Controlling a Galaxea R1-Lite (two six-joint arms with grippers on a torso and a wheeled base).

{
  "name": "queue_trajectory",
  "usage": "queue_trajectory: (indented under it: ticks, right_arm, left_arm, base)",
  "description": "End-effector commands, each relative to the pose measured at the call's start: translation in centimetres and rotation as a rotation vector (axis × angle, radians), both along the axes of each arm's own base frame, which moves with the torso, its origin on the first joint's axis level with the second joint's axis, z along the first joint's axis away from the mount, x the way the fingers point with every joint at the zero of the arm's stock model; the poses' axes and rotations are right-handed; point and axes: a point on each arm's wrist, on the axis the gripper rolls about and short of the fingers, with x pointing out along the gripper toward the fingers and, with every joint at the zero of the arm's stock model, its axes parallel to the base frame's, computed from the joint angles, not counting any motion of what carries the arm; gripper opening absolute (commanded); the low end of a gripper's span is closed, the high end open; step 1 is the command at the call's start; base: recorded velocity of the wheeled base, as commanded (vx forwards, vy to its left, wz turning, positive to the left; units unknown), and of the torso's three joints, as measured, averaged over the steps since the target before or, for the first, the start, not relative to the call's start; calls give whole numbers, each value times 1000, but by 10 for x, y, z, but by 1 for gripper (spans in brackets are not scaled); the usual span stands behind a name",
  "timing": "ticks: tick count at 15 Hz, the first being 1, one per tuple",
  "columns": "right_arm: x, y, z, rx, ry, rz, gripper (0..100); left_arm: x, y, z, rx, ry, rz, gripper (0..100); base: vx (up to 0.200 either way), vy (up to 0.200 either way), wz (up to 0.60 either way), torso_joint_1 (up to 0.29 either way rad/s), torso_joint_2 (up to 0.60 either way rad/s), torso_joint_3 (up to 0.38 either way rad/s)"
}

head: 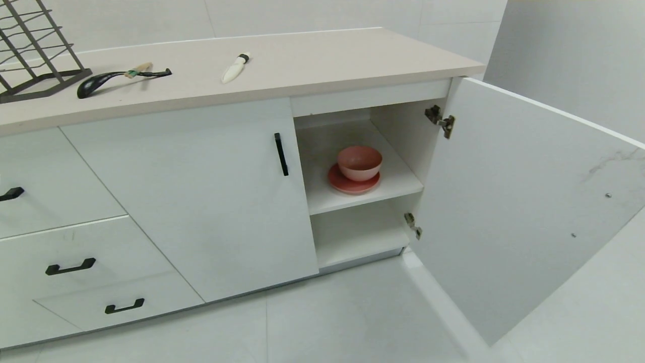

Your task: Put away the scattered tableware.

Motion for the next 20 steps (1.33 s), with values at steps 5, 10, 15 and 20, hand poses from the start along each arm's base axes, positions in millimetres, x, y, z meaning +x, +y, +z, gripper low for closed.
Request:
queue_trajectory:
  ticks: [5, 10, 15, 20]
  right_arm:
    - [0, 0, 0, -4, 3, 2, 100]
    - [0, 0, 0, -2, 3, 2, 100]
    - [0, 0, 0, -2, 3, 2, 0]
    - [0, 0, 0, 3, 3, -5, 0]
  left_arm:
    - [0, 0, 0, -1, 1, 0, 100]
    - [0, 0, 0, -1, 1, 0, 100]
    - [0, 0, 0, -7, 1, 0, 100]
    - [0, 0, 0, -9, 1, -2, 100]
  base:
    - [0, -200, 0, 5, 0, 2]
    - [0, -200, 0, 3, 2, 0]
    - [-80, -120, 0, 1, 1, 1]
    - [0, 0, 0, 0, 0, 0]
